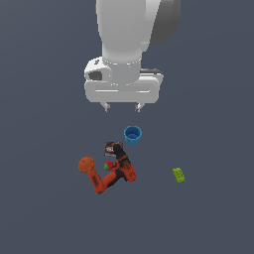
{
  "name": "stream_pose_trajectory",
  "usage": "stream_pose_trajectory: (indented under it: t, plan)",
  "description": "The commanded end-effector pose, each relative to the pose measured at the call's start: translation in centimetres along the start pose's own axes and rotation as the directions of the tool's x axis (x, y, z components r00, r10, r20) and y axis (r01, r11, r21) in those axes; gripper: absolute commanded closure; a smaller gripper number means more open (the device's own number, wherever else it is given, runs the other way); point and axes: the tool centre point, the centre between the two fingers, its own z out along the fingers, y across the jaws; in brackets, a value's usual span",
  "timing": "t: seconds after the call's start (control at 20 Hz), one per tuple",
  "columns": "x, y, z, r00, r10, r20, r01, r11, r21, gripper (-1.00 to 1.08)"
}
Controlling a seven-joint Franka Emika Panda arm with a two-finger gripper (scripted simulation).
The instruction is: Pick up a designated object from a clutter of objects.
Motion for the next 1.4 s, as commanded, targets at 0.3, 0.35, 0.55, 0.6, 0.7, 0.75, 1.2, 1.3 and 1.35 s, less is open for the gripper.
stream_pose_trajectory:
  t: [0.3, 0.35, 0.55, 0.6, 0.7, 0.75, 1.2, 1.3, 1.35]
  plan:
    - [0.1, 0.2, -0.5, 1.0, -0.009, -0.005, 0.009, 1.0, 0.007, -0.2]
    - [0.1, 0.2, -0.5, 1.0, -0.01, -0.005, 0.01, 1.0, 0.007, -0.2]
    - [0.1, 0.2, -0.5, 1.0, -0.01, -0.005, 0.01, 1.0, 0.007, -0.2]
    - [0.1, 0.2, -0.5, 1.0, -0.01, -0.005, 0.01, 1.0, 0.007, -0.2]
    - [0.1, 0.2, -0.4, 1.0, -0.007, -0.005, 0.007, 1.0, 0.005, -0.2]
    - [0.1, 0.2, -0.3, 1.0, -0.004, -0.006, 0.004, 1.0, 0.003, -0.2]
    - [0.1, -0.1, 1.8, 0.999, 0.044, -0.013, -0.044, 0.998, -0.04, -0.2]
    - [0.1, -0.2, 2.6, 0.998, 0.06, -0.017, -0.061, 0.997, -0.054, -0.2]
    - [0.0, -0.3, 3.0, 0.997, 0.069, -0.02, -0.07, 0.996, -0.062, -0.2]
